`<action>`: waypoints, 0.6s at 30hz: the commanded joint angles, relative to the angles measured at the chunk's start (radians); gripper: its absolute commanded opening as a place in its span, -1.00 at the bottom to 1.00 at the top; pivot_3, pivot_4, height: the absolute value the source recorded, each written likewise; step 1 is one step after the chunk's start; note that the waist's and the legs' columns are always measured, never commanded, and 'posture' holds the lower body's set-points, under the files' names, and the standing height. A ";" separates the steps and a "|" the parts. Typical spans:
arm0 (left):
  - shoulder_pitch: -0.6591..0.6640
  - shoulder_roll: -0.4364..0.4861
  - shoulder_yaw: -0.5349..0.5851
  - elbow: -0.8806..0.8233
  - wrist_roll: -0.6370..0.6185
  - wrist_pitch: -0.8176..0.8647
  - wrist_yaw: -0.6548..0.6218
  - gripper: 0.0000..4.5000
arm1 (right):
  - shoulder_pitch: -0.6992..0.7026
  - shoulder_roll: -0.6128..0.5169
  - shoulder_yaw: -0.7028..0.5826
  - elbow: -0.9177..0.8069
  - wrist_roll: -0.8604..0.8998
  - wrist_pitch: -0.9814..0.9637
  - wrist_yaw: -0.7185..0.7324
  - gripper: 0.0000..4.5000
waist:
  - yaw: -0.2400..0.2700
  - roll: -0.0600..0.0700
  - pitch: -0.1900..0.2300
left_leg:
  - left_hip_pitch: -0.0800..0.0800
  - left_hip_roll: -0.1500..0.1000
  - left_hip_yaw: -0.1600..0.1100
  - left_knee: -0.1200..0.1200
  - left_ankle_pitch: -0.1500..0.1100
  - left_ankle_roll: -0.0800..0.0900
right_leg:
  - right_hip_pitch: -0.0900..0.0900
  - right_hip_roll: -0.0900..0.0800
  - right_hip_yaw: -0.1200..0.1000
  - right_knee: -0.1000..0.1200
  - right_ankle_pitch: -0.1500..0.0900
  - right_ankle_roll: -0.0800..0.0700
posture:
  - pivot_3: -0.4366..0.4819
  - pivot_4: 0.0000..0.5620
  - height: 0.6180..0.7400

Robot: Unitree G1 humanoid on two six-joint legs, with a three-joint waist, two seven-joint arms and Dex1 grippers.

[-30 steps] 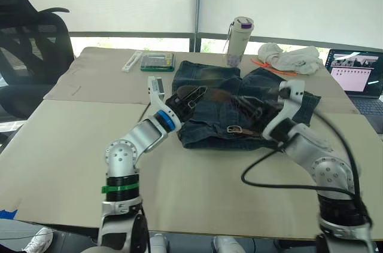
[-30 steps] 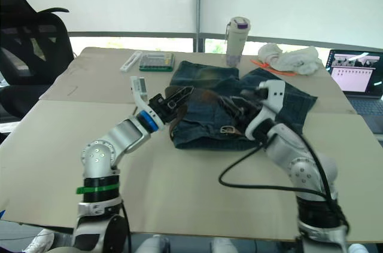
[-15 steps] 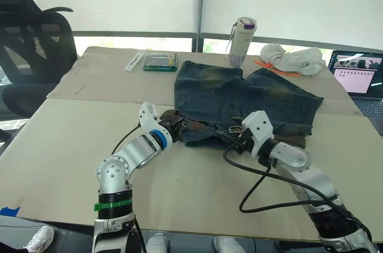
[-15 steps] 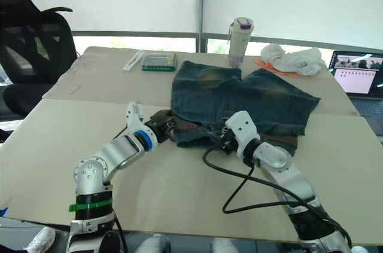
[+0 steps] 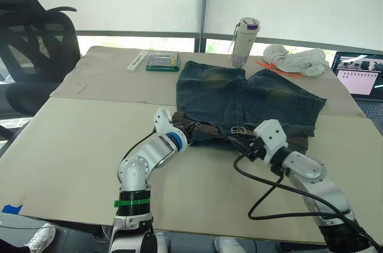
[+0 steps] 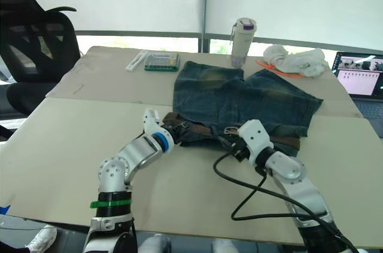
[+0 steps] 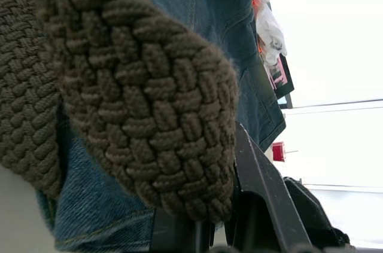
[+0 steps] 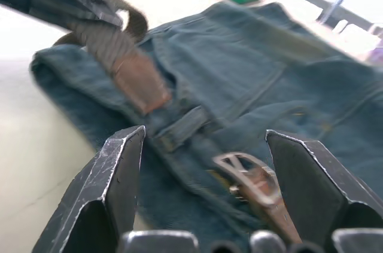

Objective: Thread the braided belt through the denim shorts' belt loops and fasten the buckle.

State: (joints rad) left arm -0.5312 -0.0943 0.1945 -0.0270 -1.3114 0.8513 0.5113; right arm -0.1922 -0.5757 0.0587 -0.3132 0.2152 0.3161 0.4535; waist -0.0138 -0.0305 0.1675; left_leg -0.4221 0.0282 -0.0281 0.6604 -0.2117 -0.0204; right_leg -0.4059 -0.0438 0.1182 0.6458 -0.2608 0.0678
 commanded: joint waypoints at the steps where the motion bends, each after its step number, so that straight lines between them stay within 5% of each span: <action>1: -0.046 -0.018 -0.004 0.019 0.034 -0.022 -0.021 -1.00 | 0.021 -0.002 -0.031 -0.048 -0.013 0.007 0.002 0.58 | 0.001 0.000 0.000 | 0.000 0.000 0.000 0.000 0.000 0.000 | 0.000 0.000 0.000 0.000 0.000 0.000 | -0.05 -0.47 0.96; 18: -0.132 -0.038 0.027 0.043 0.083 0.054 0.193 -1.00 | 0.077 0.021 -0.077 -0.098 -0.036 0.026 -0.016 0.58 | 0.001 0.000 0.000 | 0.000 0.000 0.000 0.000 0.000 0.000 | 0.000 0.000 0.000 0.000 0.000 0.000 | -0.05 -0.47 0.96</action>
State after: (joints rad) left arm -0.6311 -0.1242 0.2176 0.0551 -1.2268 0.8965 0.6833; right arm -0.1208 -0.5575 0.0159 -0.3650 0.1790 0.3375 0.4435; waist -0.0131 -0.0307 0.1676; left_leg -0.4219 0.0279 -0.0283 0.6604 -0.2117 -0.0204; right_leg -0.4058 -0.0439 0.1183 0.6459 -0.2608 0.0680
